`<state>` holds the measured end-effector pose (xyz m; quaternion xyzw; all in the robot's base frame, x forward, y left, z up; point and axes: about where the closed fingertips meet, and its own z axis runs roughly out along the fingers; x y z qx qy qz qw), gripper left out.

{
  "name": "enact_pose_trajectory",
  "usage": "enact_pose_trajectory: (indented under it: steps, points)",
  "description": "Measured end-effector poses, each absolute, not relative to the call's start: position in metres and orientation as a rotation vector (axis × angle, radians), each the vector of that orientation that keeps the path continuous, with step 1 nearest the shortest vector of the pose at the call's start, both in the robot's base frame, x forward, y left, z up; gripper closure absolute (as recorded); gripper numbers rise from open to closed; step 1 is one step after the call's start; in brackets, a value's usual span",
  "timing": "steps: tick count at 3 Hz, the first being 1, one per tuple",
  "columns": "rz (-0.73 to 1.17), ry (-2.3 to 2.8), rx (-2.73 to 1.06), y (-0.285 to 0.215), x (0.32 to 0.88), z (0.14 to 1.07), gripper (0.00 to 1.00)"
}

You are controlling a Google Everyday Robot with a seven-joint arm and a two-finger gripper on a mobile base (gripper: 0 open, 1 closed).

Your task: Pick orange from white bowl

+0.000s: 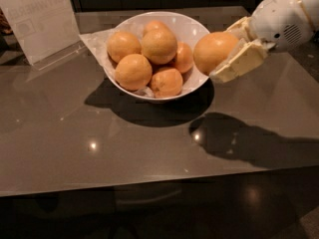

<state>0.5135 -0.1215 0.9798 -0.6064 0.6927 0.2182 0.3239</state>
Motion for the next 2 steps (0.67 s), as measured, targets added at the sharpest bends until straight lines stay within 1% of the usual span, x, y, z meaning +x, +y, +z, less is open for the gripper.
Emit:
enact_pose_trajectory:
  steps: [1,2]
  points:
    - [0.597,1.796,-1.508,-0.1454,0.4777,0.9903,1.00]
    - [0.593,1.803,-1.492,-0.1509,0.4755,0.9912,1.00]
